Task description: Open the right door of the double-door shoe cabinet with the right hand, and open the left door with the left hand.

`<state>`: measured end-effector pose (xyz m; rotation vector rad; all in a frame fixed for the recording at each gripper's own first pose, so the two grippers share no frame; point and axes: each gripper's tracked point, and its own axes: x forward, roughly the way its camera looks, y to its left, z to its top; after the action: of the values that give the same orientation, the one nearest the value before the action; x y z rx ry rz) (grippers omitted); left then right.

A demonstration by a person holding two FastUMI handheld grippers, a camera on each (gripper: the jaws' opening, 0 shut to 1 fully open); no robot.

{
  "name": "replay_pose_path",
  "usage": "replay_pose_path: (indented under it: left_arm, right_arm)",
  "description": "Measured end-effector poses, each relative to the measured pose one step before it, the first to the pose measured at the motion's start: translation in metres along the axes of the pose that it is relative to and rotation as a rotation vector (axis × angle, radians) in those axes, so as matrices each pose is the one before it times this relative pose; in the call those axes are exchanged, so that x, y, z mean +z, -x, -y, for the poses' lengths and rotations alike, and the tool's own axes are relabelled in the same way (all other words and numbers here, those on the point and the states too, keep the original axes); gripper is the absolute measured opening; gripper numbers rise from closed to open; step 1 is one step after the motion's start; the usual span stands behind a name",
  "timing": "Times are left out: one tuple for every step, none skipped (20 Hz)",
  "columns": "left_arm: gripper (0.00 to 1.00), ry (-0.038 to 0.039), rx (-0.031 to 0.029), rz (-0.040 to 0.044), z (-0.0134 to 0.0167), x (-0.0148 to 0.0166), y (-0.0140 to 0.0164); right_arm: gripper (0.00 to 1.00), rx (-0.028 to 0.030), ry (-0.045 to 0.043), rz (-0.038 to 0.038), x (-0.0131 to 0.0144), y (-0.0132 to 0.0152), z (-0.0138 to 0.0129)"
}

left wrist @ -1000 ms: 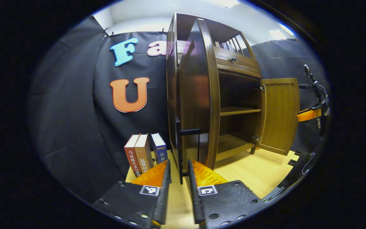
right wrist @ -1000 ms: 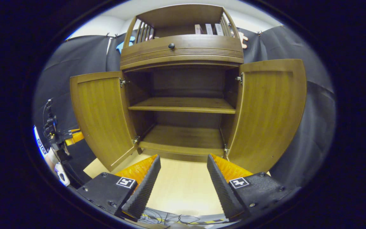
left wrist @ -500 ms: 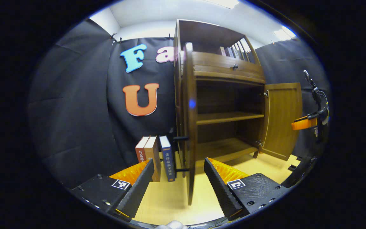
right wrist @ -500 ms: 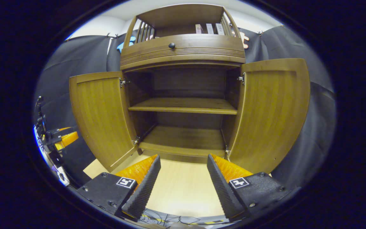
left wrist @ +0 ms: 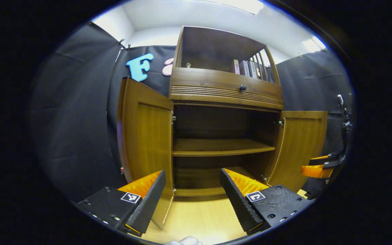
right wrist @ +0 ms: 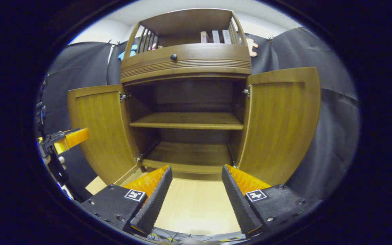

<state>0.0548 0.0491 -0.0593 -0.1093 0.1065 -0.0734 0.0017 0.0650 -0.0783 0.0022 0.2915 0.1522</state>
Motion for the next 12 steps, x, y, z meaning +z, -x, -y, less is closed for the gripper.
replay_pose_path:
  left_arm:
    - [0.96, -0.00186, 0.01242, 0.00542, 0.00638, 0.00187, -0.00281]
    - [0.96, -0.00441, 0.00002, 0.00875, 0.00928, 0.00208, -0.00532]
    - [0.95, -0.00971, -0.00223, -0.00178, 0.00976, -0.0005, -0.00285]
    - [0.95, -0.01547, -0.00052, -0.00378, 0.0074, -0.00232, -0.00044]
    - [0.95, -0.01051, -0.00549, -0.00297, 0.00755, -0.00234, 0.00043]
    - [0.84, -0.00347, -0.00992, 0.0002, 0.00707, -0.00187, 0.00136]
    - [0.95, 0.00203, -0.00769, -0.00569, 0.00619, -0.00213, 0.00216]
    - [0.95, 0.00327, -0.0041, -0.00894, 0.00259, -0.00359, 0.00094]
    - [0.94, 0.00063, 0.00214, -0.00688, 0.00139, -0.00361, 0.00264]
    - [0.95, -0.00608, -0.00043, -0.00674, 0.00122, -0.00159, 0.00194]
    - [0.95, -0.00622, 0.00175, -0.00139, 0.00039, -0.00013, 0.00137]
    - [0.95, -0.00268, 0.00042, -0.0022, -0.00006, -0.00095, 0.00127]
  right_arm:
    - [0.93, -0.01512, -0.00565, 0.0103, 0.00283, 0.00221, 0.00459]
    - [0.93, -0.01568, -0.00407, 0.0134, 0.00237, 0.0019, 0.00479]
    - [0.93, -0.02053, 0.00215, 0.01024, 0.00149, 0.00219, 0.00565]
    - [0.93, -0.02109, 0.00488, 0.00982, 0.00004, 0.0023, 0.00576]
    - [0.93, -0.01538, 0.00004, 0.00769, 0.0012, 0.00142, 0.00428]
    - [0.93, -0.01272, -0.00511, 0.00766, -0.0004, 0.00241, 0.00358]
    - [0.93, -0.01001, -0.00893, 0.00947, 0.00111, 0.00169, 0.00345]
    - [0.93, -0.01155, -0.0075, 0.0094, 0.00042, 0.00197, 0.0042]
    - [0.93, -0.01387, -0.00875, 0.01314, 0.00214, 0.00234, 0.00443]
    - [0.93, -0.01323, -0.0096, 0.01513, 0.0025, 0.00173, 0.00418]
    - [0.93, -0.00788, -0.00602, 0.00972, 0.00285, 0.00032, 0.00306]
    - [0.93, -0.00328, -0.00227, 0.00165, -0.00024, 0.00092, 0.00206]
